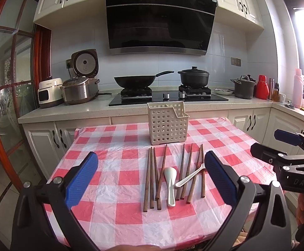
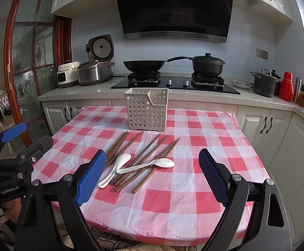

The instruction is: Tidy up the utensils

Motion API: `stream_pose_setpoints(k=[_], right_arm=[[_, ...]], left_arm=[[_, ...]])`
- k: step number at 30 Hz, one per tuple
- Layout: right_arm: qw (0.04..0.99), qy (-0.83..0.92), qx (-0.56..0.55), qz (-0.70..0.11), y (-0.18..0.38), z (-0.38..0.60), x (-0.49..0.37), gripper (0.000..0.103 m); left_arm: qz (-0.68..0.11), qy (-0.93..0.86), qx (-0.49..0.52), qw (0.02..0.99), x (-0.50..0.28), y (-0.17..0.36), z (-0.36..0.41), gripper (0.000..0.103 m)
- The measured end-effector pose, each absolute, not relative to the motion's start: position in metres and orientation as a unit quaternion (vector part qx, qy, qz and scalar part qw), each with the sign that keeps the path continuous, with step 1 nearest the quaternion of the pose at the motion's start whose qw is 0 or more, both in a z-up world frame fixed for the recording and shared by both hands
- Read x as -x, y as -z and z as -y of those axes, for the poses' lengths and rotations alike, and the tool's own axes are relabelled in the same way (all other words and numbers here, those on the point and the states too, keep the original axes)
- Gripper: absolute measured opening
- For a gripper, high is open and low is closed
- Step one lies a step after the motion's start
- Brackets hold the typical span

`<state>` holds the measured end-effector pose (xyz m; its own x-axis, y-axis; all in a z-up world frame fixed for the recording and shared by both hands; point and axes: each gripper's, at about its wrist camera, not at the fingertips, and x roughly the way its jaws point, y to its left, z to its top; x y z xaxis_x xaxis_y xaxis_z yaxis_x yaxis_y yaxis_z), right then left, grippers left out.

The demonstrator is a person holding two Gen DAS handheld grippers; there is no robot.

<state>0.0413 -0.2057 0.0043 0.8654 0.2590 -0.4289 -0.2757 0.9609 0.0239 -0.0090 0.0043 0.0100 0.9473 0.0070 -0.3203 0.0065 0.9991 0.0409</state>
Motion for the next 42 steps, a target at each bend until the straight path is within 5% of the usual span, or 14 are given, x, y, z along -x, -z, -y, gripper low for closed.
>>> stream_pose_setpoints(k=[42], right_arm=[[0.965,-0.141,0.018,-0.221,-0.0033,0.2024,-0.0411,0.085]], left_arm=[[-0.162,0.003,-0.016,0.987,0.0094,-0.0109,-0.0032,0.099]])
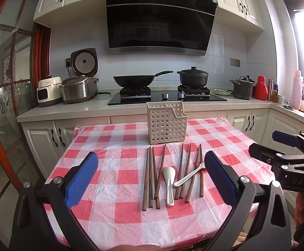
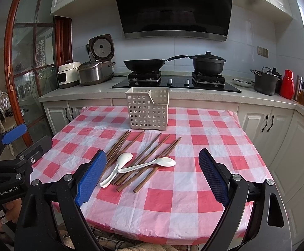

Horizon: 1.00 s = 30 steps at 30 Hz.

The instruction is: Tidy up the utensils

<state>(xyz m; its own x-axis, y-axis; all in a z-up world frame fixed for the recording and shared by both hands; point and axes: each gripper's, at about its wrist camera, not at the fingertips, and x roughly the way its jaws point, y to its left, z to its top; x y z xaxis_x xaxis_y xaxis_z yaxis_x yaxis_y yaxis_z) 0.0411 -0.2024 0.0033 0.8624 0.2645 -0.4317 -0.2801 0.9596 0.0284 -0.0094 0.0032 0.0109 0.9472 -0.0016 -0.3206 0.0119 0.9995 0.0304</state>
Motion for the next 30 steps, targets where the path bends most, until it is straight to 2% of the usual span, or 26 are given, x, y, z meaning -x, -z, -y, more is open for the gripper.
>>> stream_pose_setpoints(k=[30], right_arm=[[0.958,-0.134,-0.002,-0.253,0.012,0.213,-0.056,0.085]], left_arm=[[-0.192,0.004,-0.016,0.981,-0.002,0.003,-0.004,0.098]])
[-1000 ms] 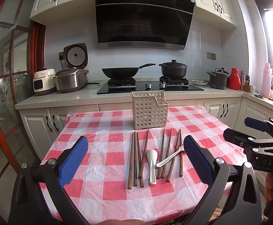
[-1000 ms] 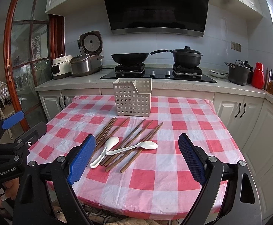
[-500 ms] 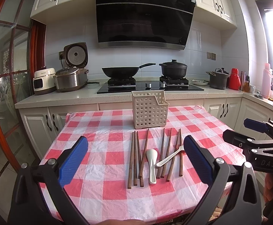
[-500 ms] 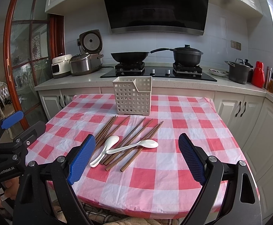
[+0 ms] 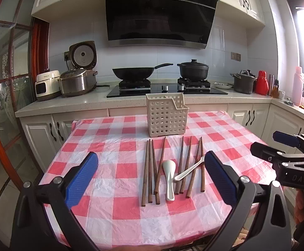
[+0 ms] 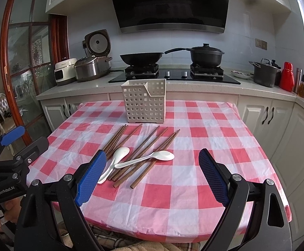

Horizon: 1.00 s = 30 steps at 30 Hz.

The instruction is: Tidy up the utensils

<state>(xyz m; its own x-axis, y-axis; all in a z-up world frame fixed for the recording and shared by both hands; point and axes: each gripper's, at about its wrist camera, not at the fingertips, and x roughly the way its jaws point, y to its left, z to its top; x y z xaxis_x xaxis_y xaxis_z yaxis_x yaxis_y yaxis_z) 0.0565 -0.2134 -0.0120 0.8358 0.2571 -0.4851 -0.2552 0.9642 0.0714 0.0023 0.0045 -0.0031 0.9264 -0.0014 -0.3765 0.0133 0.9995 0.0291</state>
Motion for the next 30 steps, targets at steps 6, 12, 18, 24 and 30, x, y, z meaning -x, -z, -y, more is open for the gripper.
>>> stream_pose_setpoints(k=[6,12,18,24,30], right_arm=[[0.952,-0.117,-0.02,-0.283,0.029,0.222,-0.08,0.085],[0.94,-0.118,-0.031,-0.32,0.052,0.216,-0.113,0.085],[0.911,-0.122,-0.077,-0.386,0.088,0.211,-0.151,0.085],[0.89,-0.111,-0.114,-0.426,0.115,0.204,-0.181,0.083],[0.884,-0.086,-0.14,-0.438,0.122,0.195,-0.202,0.075]], left_arm=[[-0.227,0.005,-0.022,0.974,-0.025,0.018,-0.011,0.098],[-0.273,-0.024,-0.015,0.961,-0.064,0.043,-0.025,0.098],[-0.338,-0.003,0.034,0.941,-0.102,0.075,-0.051,0.098],[-0.347,-0.022,0.06,0.935,-0.13,0.092,-0.067,0.098],[-0.35,-0.003,0.022,0.937,-0.153,0.094,-0.056,0.098]])
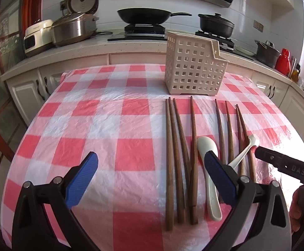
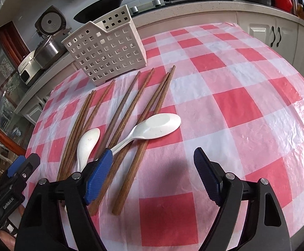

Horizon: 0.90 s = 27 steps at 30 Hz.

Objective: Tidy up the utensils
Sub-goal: 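Grasp a white ceramic spoon with the left tool while the right tool grasps the other spoon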

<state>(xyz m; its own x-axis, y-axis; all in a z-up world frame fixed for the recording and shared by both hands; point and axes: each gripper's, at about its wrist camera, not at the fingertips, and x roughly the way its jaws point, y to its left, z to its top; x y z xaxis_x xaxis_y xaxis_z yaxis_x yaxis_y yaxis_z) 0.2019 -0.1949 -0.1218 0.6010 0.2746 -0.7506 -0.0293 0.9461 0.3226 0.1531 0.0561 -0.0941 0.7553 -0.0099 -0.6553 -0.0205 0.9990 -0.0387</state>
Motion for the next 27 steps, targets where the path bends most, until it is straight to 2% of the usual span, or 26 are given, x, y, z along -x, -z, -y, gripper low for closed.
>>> stream_pose_setpoints(k=[9,16,21,26,27], right_arm=[[0.888,-0.054,-0.116,-0.441,0.12,0.173,-0.229,0.073],[0.892,-0.039,-0.068,-0.445,0.125,0.178,-0.227,0.048],[0.891,-0.045,-0.073,-0.445,0.124,0.194,-0.222,0.041],[0.889,-0.049,-0.085,-0.446,0.125,0.212,-0.213,0.038],[0.89,-0.051,-0.084,-0.445,0.126,0.214,-0.212,0.034]], left_arm=[[-0.316,0.042,-0.005,0.948,-0.149,0.088,-0.041,0.098],[-0.312,0.046,0.003,0.949,-0.146,0.087,-0.047,0.098],[-0.323,0.053,0.014,0.945,-0.15,0.091,-0.044,0.098],[-0.327,0.062,0.006,0.943,-0.151,0.094,-0.032,0.098],[-0.329,0.065,0.005,0.942,-0.151,0.095,-0.03,0.098]])
